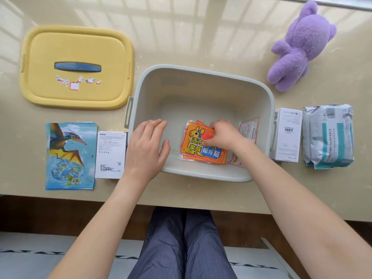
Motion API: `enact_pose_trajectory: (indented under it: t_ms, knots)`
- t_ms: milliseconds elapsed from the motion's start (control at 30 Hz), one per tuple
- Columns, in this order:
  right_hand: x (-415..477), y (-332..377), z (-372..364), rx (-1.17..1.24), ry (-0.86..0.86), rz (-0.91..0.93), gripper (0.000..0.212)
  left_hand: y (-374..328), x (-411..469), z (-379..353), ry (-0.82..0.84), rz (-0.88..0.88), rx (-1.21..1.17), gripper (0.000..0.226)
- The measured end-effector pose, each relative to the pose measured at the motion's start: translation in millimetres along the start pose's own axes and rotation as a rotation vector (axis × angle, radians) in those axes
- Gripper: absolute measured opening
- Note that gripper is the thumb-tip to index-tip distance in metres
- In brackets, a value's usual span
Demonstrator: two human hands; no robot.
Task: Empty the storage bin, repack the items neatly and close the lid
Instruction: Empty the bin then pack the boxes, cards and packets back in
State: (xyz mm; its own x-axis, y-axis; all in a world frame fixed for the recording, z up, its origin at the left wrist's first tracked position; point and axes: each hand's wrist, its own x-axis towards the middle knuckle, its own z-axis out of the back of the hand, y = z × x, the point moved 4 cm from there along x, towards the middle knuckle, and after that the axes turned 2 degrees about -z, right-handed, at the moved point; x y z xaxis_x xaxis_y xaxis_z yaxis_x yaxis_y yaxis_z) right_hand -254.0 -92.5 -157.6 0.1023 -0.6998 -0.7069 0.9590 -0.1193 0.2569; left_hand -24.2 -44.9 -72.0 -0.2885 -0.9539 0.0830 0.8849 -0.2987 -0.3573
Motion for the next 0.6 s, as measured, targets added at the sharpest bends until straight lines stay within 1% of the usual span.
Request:
enact_pose_trajectory:
  t_ms: [100,167,233,333,367,433,533,600]
  knots:
    - [-2,1,4,0.035,0.027,0.052,0.042,0,0,0,0.003,-0.001,0.002,0.039]
    - [-6,2,4,0.062,0.053,0.097,0.043,0,0,-1,0.006,-0.002,0.000,0.039]
    - [-12,2,6,0.080,0.083,0.157,0.052,0,1,-1,0.008,-0.002,0.003,0.039]
    - [-19,2,11,0.120,0.125,0.252,0.073,-1,1,0,0.007,-0.002,0.007,0.039]
    - [-20,2,13,0.125,0.137,0.268,0.075,-1,1,0,0.007,-0.002,0.007,0.039]
    - [-19,2,14,0.113,0.171,0.281,0.069,-1,0,-1,0.006,-0.003,0.009,0.039]
    - [-16,0,13,0.087,0.247,0.252,0.050,-1,0,-2,0.005,-0.007,0.011,0.039]
    - [-17,4,15,0.088,0.248,0.240,0.043,-1,0,-2,0.007,-0.012,0.015,0.038]
